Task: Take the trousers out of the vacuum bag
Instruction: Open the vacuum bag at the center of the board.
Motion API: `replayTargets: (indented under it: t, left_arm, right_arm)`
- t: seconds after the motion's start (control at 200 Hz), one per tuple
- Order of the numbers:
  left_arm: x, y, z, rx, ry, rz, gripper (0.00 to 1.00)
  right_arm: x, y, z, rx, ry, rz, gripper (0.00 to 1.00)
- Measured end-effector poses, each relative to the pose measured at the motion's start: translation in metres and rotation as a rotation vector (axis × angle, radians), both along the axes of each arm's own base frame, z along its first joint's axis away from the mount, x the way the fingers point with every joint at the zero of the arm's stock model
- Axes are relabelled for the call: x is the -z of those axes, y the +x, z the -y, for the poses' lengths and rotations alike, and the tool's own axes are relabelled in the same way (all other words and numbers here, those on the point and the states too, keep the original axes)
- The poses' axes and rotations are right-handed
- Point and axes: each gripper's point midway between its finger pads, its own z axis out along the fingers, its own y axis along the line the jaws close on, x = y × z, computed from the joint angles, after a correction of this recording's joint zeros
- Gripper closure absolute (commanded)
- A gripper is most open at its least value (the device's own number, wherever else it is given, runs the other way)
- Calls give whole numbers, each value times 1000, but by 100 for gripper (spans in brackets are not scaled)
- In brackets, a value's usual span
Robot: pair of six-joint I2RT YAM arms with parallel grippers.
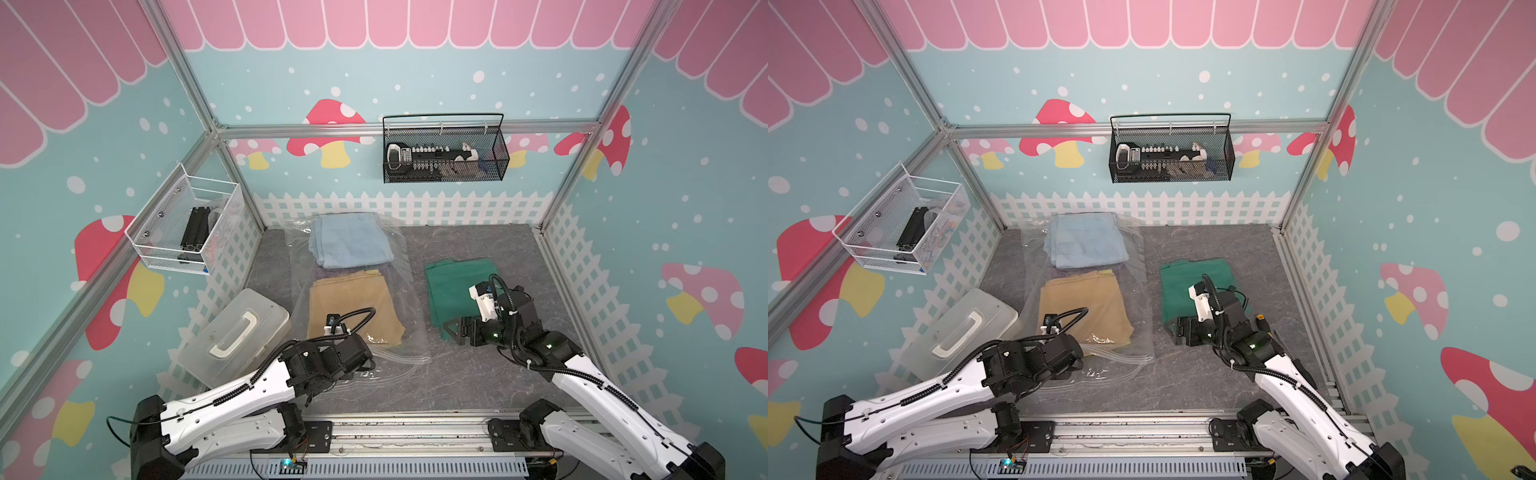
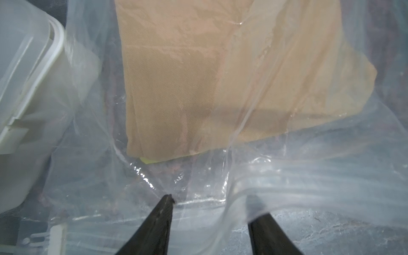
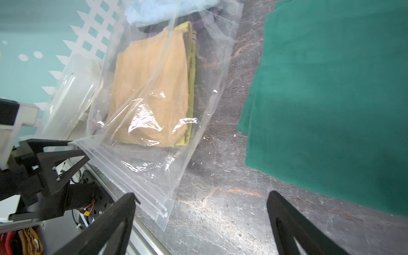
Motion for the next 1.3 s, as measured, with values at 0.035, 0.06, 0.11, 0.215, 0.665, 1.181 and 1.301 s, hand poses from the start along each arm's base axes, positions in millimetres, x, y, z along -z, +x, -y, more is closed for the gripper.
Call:
replayTargets:
  t: [0.035, 0.06, 0.11, 0.215, 0.665, 1.181, 1.301]
  left_arm:
    - [1, 1, -1, -2, -1, -2, 62]
    - [1, 3, -1, -7, -4, -1, 65]
    - [1, 5, -1, -4, -7, -2, 70]
    - [0, 11, -1, -4, -25, -4, 84]
    - [-16, 32, 33, 150, -33, -49, 100]
    - [-12, 60, 81, 233, -159, -93, 100]
    - [-13, 63, 88, 242, -184, -87, 100]
  right_arm:
    - [-2, -2, -4, -12, 8, 2, 6]
    - [-3, -3, -6, -19, 14, 3, 6]
    - [-4, -6, -12, -34, 26, 7, 6]
    - [-5, -14, -24, -74, 54, 9, 7]
    - [5, -77, -90, -278, 178, -21, 17]
    - [82, -74, -139, -154, 53, -132, 30]
    - [94, -62, -137, -82, 25, -128, 34]
